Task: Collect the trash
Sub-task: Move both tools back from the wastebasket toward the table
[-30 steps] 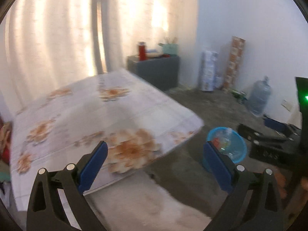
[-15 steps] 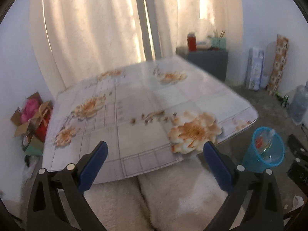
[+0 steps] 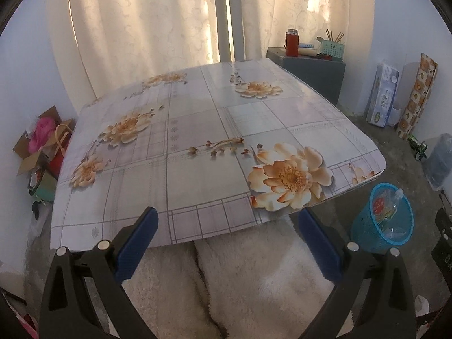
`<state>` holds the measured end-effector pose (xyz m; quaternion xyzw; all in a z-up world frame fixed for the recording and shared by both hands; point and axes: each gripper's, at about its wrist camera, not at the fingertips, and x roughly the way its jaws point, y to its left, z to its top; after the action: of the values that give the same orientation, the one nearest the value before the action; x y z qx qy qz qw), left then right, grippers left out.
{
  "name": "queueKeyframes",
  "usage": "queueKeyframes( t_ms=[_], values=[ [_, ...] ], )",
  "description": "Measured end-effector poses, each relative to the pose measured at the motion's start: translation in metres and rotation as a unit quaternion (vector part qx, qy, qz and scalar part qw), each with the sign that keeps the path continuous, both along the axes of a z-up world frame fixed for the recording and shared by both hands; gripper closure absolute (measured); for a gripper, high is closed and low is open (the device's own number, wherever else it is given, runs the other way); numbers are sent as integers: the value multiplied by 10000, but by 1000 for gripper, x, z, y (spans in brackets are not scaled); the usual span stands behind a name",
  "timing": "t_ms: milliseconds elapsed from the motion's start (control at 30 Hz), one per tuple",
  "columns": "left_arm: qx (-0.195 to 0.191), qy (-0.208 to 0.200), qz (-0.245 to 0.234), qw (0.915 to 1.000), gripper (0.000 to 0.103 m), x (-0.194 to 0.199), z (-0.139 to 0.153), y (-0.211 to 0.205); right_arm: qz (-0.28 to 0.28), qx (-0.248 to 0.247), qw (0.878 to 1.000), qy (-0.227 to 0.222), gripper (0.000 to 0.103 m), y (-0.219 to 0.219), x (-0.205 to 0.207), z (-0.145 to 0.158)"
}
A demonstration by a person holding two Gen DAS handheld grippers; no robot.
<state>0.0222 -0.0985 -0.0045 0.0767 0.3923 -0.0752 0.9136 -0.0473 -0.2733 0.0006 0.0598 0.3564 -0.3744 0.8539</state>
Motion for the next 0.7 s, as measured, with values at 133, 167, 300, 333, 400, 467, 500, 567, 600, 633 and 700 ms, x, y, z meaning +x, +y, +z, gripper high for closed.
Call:
queueKeyframes(
  t_ms=[133, 167, 300, 333, 400, 467, 500, 567, 600, 633, 700],
  values=[
    [-40, 32, 26, 10000, 6, -6, 1, -1, -121, 65, 9999, 16, 8, -4, -10, -2],
    [-36, 37, 7, 10000, 6, -7, 1, -2, -149, 77, 9999, 17, 8, -5, -14, -2],
    [32, 10, -92, 10000, 6, -14, 2, -9, -219, 101, 9997, -23, 8, -9, -20, -1],
    [31, -1, -126, 9999, 6, -16, 4, -11, -231, 116, 9997, -38, 8, -10, -21, 0],
    [15, -31, -185, 9998, 6, -19, 5, -14, -257, 144, 9995, -79, 8, -11, -24, 0],
    [50, -49, -261, 9996, 6, -22, 6, -17, -272, 150, 9994, -127, 8, -12, -26, 1],
    [67, -53, -321, 9994, 6, -23, 6, -20, -273, 144, 9994, -145, 8, -12, -27, 1],
    [55, -64, -416, 9991, 6, -27, 7, -23, -270, 147, 9994, -185, 8, -12, -30, 2],
    [36, -84, -449, 9989, 6, -29, 8, -23, -262, 159, 9993, -191, 8, -13, -30, 1],
    [16, -106, -480, 9988, 6, -31, 9, -24, -270, 155, 9994, -181, 8, -13, -30, 1],
    [-21, -140, -571, 9983, 6, -35, 12, -26, -280, 176, 9993, -179, 8, -13, -31, 1]
  ],
)
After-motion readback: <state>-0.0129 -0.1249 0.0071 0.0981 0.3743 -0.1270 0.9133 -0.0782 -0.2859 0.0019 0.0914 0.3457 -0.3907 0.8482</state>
